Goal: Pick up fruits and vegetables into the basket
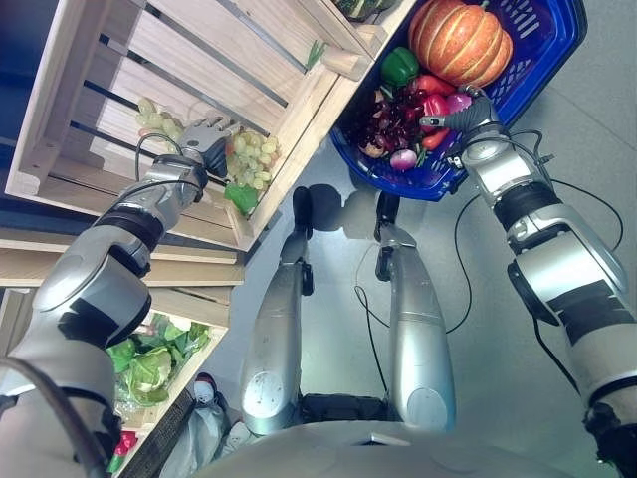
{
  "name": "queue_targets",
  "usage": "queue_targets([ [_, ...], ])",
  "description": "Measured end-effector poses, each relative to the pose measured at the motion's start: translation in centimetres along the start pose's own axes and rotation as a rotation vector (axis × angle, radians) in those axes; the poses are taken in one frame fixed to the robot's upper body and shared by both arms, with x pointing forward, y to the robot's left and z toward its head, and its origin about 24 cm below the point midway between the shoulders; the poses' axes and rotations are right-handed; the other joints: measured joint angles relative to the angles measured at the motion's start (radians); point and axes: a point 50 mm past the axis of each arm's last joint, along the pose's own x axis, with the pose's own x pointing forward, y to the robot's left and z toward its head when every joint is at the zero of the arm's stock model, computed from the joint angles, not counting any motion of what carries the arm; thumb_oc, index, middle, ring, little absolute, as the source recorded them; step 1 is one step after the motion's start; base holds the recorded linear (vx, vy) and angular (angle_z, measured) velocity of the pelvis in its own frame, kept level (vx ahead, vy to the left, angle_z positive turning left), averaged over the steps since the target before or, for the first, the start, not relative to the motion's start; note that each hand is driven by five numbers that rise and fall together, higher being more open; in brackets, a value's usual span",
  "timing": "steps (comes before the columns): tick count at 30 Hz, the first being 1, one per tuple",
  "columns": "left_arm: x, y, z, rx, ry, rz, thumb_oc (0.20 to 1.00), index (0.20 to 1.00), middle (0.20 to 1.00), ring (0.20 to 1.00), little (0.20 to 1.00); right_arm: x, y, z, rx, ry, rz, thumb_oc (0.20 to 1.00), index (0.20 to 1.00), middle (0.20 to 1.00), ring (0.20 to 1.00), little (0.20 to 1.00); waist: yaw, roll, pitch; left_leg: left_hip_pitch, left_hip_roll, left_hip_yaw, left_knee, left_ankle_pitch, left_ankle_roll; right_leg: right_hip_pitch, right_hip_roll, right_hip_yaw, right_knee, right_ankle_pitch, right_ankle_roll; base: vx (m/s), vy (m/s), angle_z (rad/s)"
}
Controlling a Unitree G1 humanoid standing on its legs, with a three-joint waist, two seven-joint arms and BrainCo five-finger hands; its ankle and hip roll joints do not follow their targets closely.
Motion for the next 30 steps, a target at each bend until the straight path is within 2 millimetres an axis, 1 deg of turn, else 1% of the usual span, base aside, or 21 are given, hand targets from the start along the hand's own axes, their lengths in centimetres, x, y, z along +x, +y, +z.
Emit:
queue_targets([
  [3,-0.1,-0.1,-0.2,0.055,0.019,0.018,1.000,1.000,1.000,1.000,1.000,-0.3,-0.2,1.1,0.040,-0.087,-0.075,1.000,1.000,1.000,1.000,1.000,-0.009,0.000,0.000,-0.006,0.002,0.001,0.000,-0.001,0.000,-0.005,0.003,0.000,-0.005,0.000,0.000,-0.01,0.002,-0.01],
  [5,-0.1,0.0,-0.3,0.087,0.028,0.059,1.000,1.000,1.000,1.000,1.000,-0.7,-0.4,1.8,0.124,-0.147,-0.131,1.000,1.000,1.000,1.000,1.000,-0.010,0.000,0.000,-0.014,0.004,0.001,0.000,-0.001,-0.001,-0.011,0.005,0.000,-0.007,0.000,0.000,0.00,0.000,0.00],
  [7,-0.1,0.1,-0.3,0.120,0.026,0.097,1.000,1.000,1.000,1.000,1.000,-1.1,-0.7,2.3,0.187,-0.184,-0.186,1.000,1.000,1.000,1.000,1.000,-0.011,0.000,0.000,-0.026,0.004,0.000,0.000,-0.001,-0.001,-0.022,0.005,0.000,-0.008,0.000,0.000,0.00,0.000,0.00],
  [9,-0.2,0.0,-0.2,0.149,0.020,0.113,1.000,1.000,1.000,1.000,1.000,-1.5,-0.7,2.2,0.229,-0.206,-0.223,1.000,1.000,1.000,1.000,1.000,-0.013,0.000,0.000,-0.030,0.005,-0.001,0.000,-0.003,0.000,-0.023,0.006,0.000,-0.013,0.000,0.000,0.00,0.000,0.00],
  [12,-0.6,-1.2,0.0,0.176,0.018,0.131,1.000,1.000,1.000,1.000,1.000,-2.3,-1.0,1.2,0.316,-0.214,-0.313,1.000,1.000,1.000,1.000,1.000,-0.020,-0.001,0.000,-0.034,0.004,0.001,0.000,-0.010,0.002,-0.023,0.012,0.003,-0.023,0.001,0.001,0.00,0.000,-0.01],
  [14,-1.1,-2.1,-0.1,0.199,0.021,0.152,1.000,1.000,1.000,1.000,1.000,-2.6,-1.4,-0.6,0.395,-0.167,-0.392,1.000,1.000,1.000,1.000,1.000,-0.025,-0.001,0.000,-0.037,0.006,0.001,0.000,-0.014,0.003,-0.023,0.015,0.002,-0.031,0.001,0.002,-0.02,-0.005,-0.05],
  [20,-1.6,-3.3,-0.3,0.243,0.045,0.174,1.000,1.000,1.000,1.000,1.000,-3.2,-2.7,-5.3,0.554,-0.020,-0.569,1.000,1.000,1.000,1.000,1.000,-0.046,-0.002,0.000,-0.041,0.015,0.003,-0.001,-0.024,0.002,-0.015,0.022,0.002,-0.056,0.005,0.007,-0.01,-0.014,-0.03],
  [23,-1.7,-3.6,-0.6,0.245,0.057,0.162,1.000,1.000,1.000,1.000,1.000,-3.1,-3.3,-5.9,0.575,-0.001,-0.612,1.000,1.000,1.000,1.000,1.000,-0.063,-0.003,0.001,-0.041,0.019,0.003,-0.001,-0.025,0.001,-0.013,0.025,0.001,-0.061,0.006,0.007,0.00,-0.009,-0.01],
  [27,-1.6,-3.9,-0.5,0.242,0.063,0.134,1.000,1.000,1.000,1.000,1.000,-2.9,-4.5,-7.1,0.592,0.038,-0.669,1.000,1.000,1.000,1.000,1.000,-0.065,-0.004,0.001,-0.041,0.026,0.000,0.000,-0.029,-0.004,-0.008,0.036,0.000,-0.071,0.009,0.004,0.01,-0.022,-0.03],
  [30,-1.6,-4.0,-0.6,0.242,0.068,0.116,1.000,1.000,1.000,1.000,1.000,-2.7,-5.1,-7.1,0.604,0.034,-0.688,1.000,1.000,1.000,1.000,1.000,-0.069,-0.004,0.001,-0.038,0.030,-0.004,0.002,-0.031,-0.006,-0.001,0.037,-0.003,-0.074,0.009,0.004,0.00,0.000,0.00],
])
